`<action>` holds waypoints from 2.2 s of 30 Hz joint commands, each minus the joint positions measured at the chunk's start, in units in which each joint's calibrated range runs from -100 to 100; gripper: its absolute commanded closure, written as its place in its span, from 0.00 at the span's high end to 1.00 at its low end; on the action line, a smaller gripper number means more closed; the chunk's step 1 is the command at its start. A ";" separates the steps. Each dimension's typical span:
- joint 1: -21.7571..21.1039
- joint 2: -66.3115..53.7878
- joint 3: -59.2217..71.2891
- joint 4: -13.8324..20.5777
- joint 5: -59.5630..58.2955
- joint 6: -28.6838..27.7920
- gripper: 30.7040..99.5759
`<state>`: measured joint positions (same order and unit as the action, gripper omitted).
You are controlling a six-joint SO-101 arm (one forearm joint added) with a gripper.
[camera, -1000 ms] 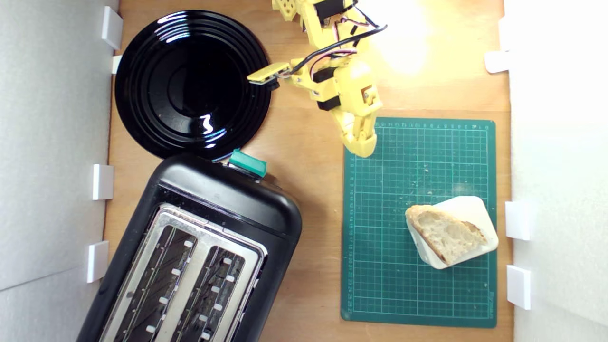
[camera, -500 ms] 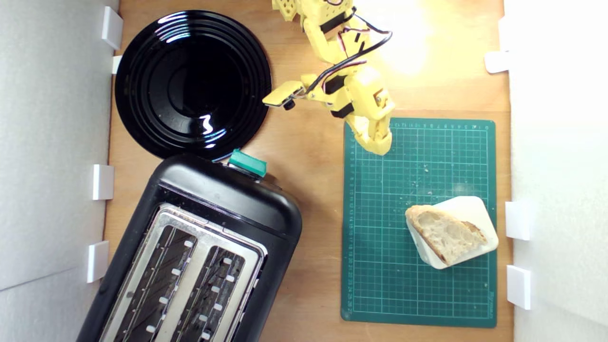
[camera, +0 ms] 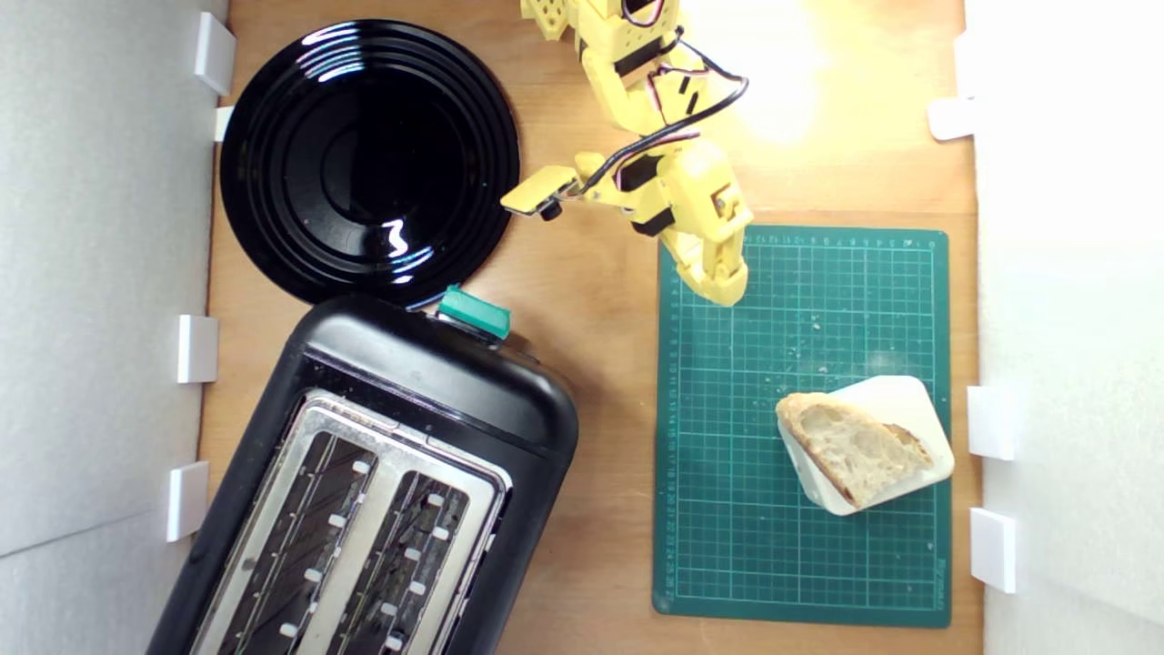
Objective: Pick bread and place in toaster
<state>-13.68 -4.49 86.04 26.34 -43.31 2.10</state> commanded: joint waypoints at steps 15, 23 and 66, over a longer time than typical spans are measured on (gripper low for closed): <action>-0.50 1.50 -9.46 -0.41 -2.26 -3.64 0.64; -0.82 9.07 -15.72 -0.41 -2.26 -3.80 0.66; -7.19 23.21 -32.88 -6.67 -9.94 -2.49 0.87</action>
<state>-19.45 18.94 55.89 20.21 -51.44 -0.70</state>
